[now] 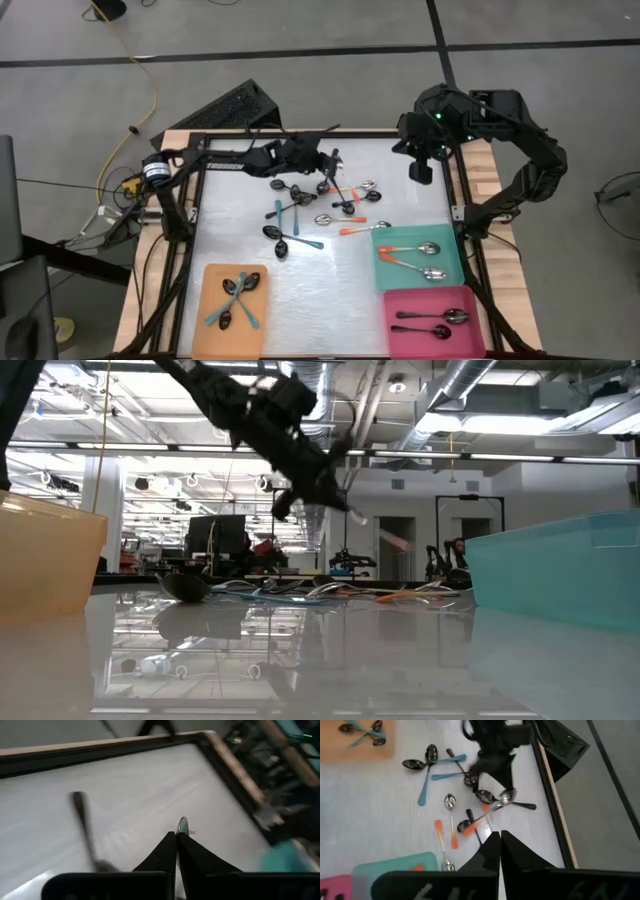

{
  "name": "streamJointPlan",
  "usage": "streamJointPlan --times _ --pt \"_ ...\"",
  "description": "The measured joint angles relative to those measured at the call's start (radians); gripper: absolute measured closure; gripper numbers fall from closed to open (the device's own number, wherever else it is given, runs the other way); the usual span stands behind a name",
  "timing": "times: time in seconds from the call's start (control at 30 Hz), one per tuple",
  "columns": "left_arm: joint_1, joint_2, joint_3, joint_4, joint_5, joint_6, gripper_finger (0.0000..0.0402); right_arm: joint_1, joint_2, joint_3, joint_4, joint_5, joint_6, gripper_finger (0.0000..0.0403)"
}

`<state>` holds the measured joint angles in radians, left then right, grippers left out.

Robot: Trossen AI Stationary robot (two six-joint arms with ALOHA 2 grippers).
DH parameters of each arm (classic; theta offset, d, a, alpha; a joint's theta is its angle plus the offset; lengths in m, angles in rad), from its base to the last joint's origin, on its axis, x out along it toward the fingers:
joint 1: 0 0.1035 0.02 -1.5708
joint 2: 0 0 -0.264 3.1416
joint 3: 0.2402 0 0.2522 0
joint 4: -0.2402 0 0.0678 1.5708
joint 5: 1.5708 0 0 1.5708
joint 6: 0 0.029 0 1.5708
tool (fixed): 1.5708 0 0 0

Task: Sort silverware by color (type)
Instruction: Put the orange spoon into the blue bin

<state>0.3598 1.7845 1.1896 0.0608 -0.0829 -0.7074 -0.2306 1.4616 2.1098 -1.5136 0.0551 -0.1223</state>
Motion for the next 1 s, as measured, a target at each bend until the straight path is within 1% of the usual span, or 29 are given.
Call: streamJointPlan --times 0.13,0.2,0.27,0.37,0.47,0.57,0.6,0.7,0.73,0.77,0.83,0.87,0.93,1.0 --pt "-0.064 -0.061 0.0 -0.001 -0.004 0.031 0.0401 -0.045 -0.001 -0.02 -0.003 0.022 -0.029 0.0383" --pt "-0.097 -0.095 0.0 -0.006 -0.011 0.047 0.0401 -0.081 -0.01 -0.062 -0.001 0.027 -0.05 0.0383" --pt "-0.132 -0.133 0.0 -0.008 -0.029 0.064 0.0402 -0.133 -0.038 -0.136 0.016 0.025 -0.059 0.0383" --pt "-0.184 -0.197 0.0 -0.036 -0.074 0.102 0.0402 -0.216 -0.125 -0.333 0.145 -0.021 -0.036 0.0383" --pt "-0.233 -0.26 0.0 -0.088 -0.141 0.143 0.0402 -0.285 -0.249 -0.585 0.361 -0.109 -0.003 0.0383" --pt "-0.275 -0.321 0.0 -0.13 -0.181 0.16 0.0401 -0.32 -0.37 -0.825 0.606 -0.219 0.082 0.0383" --pt "-0.289 -0.337 0.0 -0.133 -0.194 0.168 0.0401 -0.324 -0.405 -0.9 0.691 -0.278 0.109 0.0383" --pt "-0.324 -0.381 0.001 -0.156 -0.233 0.186 0.0401 -0.301 -0.479 -1.096 0.968 -0.534 0.186 0.0375" --pt "-0.332 -0.389 0.001 -0.156 -0.249 0.195 0.0401 -0.277 -0.491 -1.149 1.078 -0.596 0.232 0.0369" --pt "-0.339 -0.398 0.001 -0.157 -0.271 0.201 0.0401 -0.247 -0.499 -1.193 1.192 -0.621 0.282 0.036" --pt "-0.352 -0.411 0.001 -0.163 -0.314 0.211 0.0401 -0.178 -0.502 -1.272 1.356 -0.608 0.335 0.0335" --pt "-0.355 -0.413 0.001 -0.157 -0.328 0.214 0.0401 -0.142 -0.496 -1.3 1.413 -0.576 0.34 0.0318" --pt "-0.36 -0.413 0.001 -0.159 -0.341 0.216 0.0401 -0.074 -0.476 -1.335 1.529 -0.482 0.343 0.0277" --pt "-0.36 -0.409 0.001 -0.163 -0.341 0.217 0.0401 -0.019 -0.433 -1.342 1.627 -0.402 0.344 0.0231"
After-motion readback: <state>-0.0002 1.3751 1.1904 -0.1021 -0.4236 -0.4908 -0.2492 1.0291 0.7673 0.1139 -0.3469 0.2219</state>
